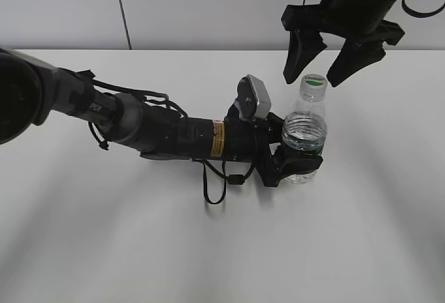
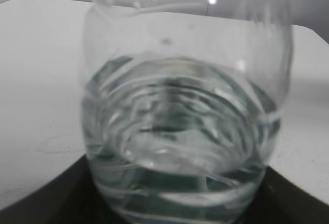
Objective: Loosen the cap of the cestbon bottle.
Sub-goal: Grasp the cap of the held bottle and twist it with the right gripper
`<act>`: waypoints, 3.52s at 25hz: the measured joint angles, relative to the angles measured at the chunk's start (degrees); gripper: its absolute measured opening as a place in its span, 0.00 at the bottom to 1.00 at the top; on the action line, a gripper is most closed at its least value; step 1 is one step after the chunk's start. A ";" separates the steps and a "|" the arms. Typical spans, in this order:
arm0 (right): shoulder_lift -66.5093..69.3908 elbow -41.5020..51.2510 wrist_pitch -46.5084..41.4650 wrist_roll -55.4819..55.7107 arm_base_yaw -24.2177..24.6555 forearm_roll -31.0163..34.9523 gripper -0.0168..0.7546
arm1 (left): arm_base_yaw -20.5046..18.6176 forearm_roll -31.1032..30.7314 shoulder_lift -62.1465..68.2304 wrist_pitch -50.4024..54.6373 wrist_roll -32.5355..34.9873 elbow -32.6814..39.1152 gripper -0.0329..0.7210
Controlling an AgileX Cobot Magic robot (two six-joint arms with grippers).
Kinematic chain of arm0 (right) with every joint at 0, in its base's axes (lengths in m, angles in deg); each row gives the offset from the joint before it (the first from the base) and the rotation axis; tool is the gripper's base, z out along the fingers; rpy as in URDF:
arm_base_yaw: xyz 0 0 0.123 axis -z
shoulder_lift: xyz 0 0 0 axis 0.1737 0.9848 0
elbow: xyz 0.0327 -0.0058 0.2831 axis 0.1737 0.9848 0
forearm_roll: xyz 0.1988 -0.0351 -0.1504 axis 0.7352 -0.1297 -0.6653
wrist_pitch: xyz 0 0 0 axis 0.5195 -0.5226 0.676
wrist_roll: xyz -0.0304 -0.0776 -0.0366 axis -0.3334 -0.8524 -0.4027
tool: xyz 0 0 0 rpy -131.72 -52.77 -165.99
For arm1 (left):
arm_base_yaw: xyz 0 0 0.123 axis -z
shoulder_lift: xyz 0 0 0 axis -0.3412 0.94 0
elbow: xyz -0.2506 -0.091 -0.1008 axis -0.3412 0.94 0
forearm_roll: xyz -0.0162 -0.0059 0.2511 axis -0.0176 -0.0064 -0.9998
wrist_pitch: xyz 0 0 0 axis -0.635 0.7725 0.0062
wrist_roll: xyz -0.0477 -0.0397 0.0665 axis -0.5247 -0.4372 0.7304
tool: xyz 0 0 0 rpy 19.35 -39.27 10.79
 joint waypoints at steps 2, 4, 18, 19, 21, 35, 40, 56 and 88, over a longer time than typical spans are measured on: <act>0.00 0.00 0.00 0.28 0.00 -0.17 0.72 | 0.00 0.00 0.00 0.00 0.00 0.00 0.71; 0.00 0.00 0.00 0.69 0.00 -0.36 0.66 | 0.00 0.00 0.00 0.00 0.00 0.00 0.71; 0.00 -0.06 0.00 -4.55 0.00 -1.86 0.34 | -0.04 0.00 0.00 0.00 0.00 0.00 0.71; 0.00 -0.06 0.00 -5.50 0.00 -1.86 0.34 | -0.04 0.00 0.00 0.00 0.00 0.00 0.71; 0.00 -0.13 0.00 -6.83 0.00 -1.88 0.34 | -0.04 0.00 0.00 0.00 0.00 0.00 0.71; 0.07 -0.01 0.00 -6.90 0.00 -2.11 0.63 | -0.04 0.05 0.00 0.00 0.00 0.00 0.71; 0.07 -0.01 0.00 -6.84 0.00 -1.14 0.66 | -0.04 0.05 0.00 0.00 0.00 0.00 0.71; 2.17 -0.01 0.00 -6.69 0.00 -0.59 0.66 | -0.04 0.05 0.00 0.00 0.00 0.00 0.71; 1.67 -0.01 0.00 -47.18 0.00 -0.37 0.42 | -0.28 0.09 0.00 -0.10 -0.05 0.00 0.71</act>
